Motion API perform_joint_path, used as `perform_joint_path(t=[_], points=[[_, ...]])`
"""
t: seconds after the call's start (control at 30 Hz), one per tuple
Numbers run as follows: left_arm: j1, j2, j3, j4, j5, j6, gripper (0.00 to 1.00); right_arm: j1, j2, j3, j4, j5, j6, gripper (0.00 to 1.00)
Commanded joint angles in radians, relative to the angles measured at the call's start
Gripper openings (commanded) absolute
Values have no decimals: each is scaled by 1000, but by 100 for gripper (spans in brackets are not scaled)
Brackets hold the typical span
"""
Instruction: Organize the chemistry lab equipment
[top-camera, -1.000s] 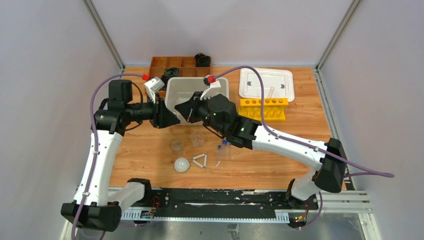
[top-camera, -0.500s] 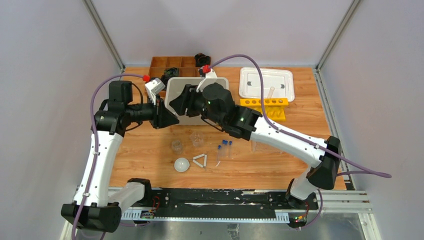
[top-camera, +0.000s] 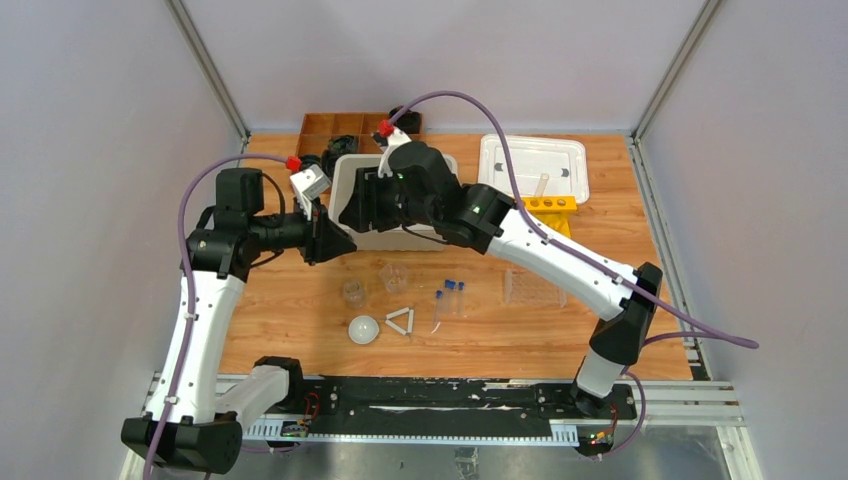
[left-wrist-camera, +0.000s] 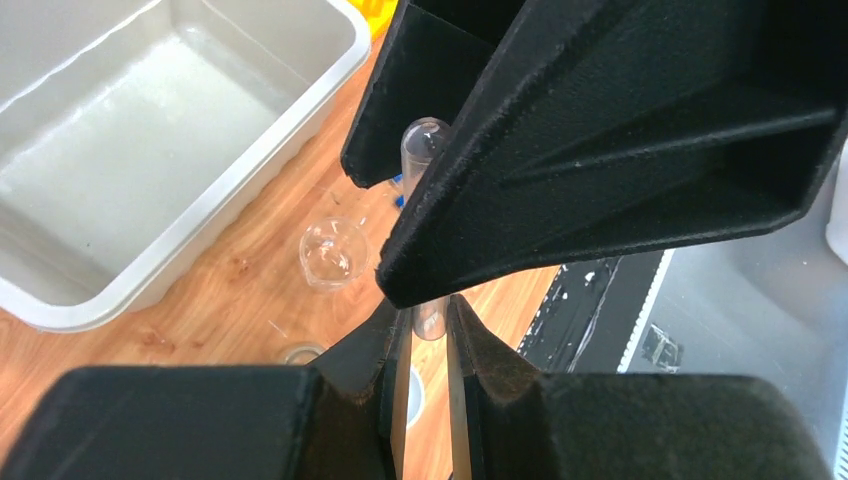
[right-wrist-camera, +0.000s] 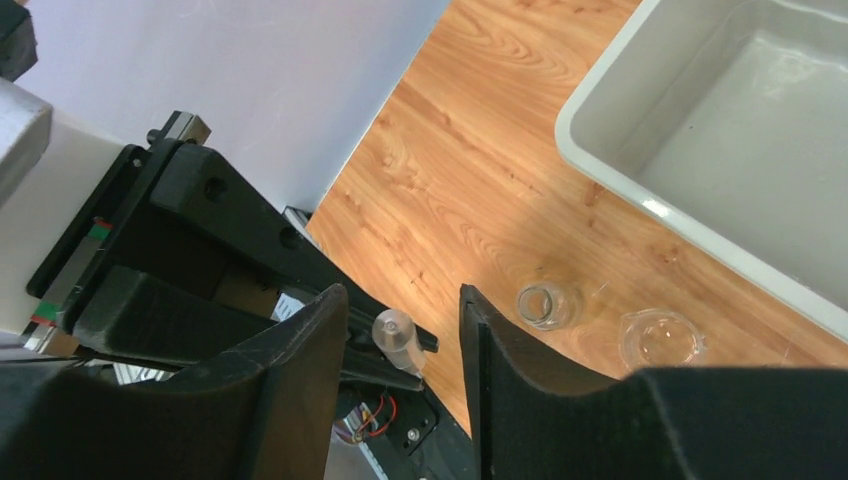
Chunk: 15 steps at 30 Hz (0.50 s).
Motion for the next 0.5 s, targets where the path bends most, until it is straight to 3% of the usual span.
perform_joint_path(t=[0.0,0.4,0.43,0.47], points=[[-3,-30,-20,15,-10,31,5,-16,14,70,-59,-66,-41,46],[-3,-37,-26,13,-31,47,5,-64,32,97,-98,-213,-62,9],[-3,-36,-25,13,-35,46,9,-70,29,97,-104,-219,-67,6],[-3,-35,-22,13,-43,43,21,-76,27,96,-113,-224,-74,3]])
